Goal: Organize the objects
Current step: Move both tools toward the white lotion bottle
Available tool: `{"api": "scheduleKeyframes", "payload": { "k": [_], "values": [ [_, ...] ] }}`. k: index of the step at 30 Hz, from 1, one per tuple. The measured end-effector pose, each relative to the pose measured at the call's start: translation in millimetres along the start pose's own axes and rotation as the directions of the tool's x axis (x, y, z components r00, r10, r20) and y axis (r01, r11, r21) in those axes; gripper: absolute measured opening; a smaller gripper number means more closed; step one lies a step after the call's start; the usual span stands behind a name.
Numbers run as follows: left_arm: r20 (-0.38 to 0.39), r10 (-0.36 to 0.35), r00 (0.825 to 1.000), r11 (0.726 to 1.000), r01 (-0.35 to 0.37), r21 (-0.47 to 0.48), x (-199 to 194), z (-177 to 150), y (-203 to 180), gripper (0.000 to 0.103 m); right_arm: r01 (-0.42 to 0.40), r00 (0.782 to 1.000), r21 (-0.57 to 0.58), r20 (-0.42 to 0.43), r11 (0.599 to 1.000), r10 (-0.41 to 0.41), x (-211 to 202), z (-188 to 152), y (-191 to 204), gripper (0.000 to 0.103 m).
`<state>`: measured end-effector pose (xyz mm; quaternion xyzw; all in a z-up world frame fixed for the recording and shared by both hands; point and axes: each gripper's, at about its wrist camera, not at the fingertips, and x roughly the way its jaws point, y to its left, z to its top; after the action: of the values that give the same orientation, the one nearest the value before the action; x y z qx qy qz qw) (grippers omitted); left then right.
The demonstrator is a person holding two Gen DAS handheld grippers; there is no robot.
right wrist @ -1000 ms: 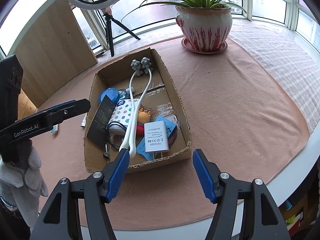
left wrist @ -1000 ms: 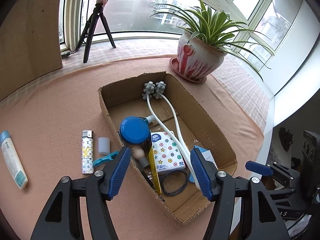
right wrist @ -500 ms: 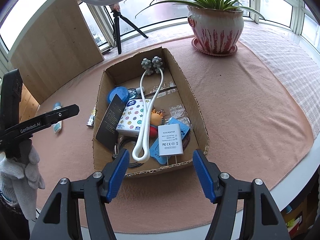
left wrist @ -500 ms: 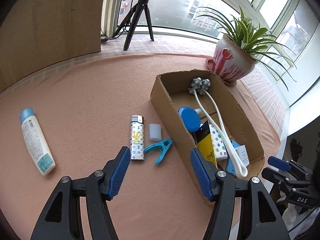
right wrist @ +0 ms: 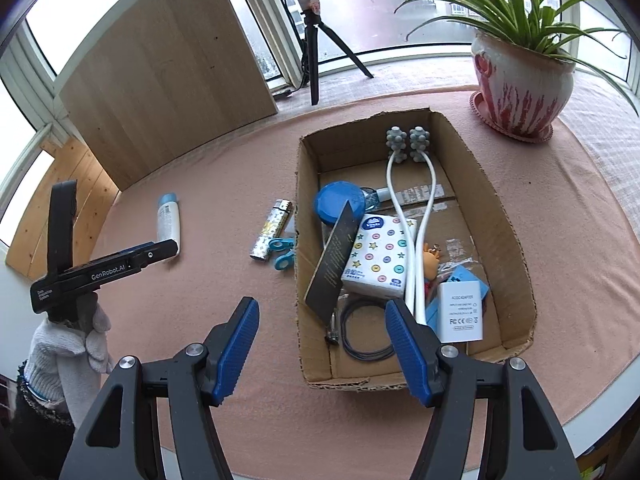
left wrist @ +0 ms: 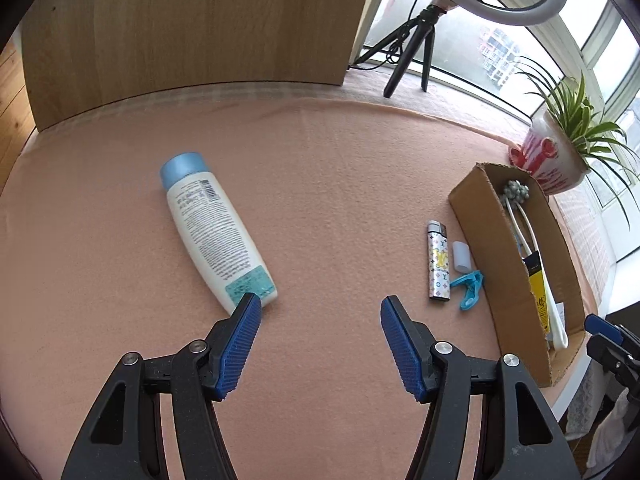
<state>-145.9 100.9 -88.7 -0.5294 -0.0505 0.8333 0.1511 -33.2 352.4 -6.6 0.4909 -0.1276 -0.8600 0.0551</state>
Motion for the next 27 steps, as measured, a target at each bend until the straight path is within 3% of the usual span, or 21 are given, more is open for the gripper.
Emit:
{"api": "scheduleKeyframes", "payload": {
  "k": [5,13,20,25,27],
  "values": [
    [0.011,-0.022,1.000,0.996,0.023,-0.084,-2.4,4.6,43.7,0.066,-0.052,0.999,-0.051,-0.019,0.997,0.051,16.0,19.6,34.8,0.062],
    [0.025,-0.054,0.998,0.989,0.057,-0.136,1.0,10.4,83.3,0.065,-0.167,0.984,-0.106,-0.079,0.980,0.159,57.7,64.5,97.0,0.062],
    [0.029,-0.084,0.996,0.985,0.087,-0.151,6.2,9.3,99.9,0.065,-0.248,0.955,-0.131,-0.199,0.960,0.220,123.7,98.1,138.3,0.062],
    [0.016,-0.090,0.996,0.985,0.092,-0.148,19.5,12.6,104.9,0.066,-0.312,0.914,-0.067,-0.292,0.948,0.281,175.9,109.5,151.6,0.062],
    [0.013,-0.091,0.996,0.985,0.092,-0.145,23.6,12.3,105.8,0.066,-0.313,0.907,-0.053,-0.311,0.948,0.283,192.3,112.9,156.3,0.062]
  ]
}}
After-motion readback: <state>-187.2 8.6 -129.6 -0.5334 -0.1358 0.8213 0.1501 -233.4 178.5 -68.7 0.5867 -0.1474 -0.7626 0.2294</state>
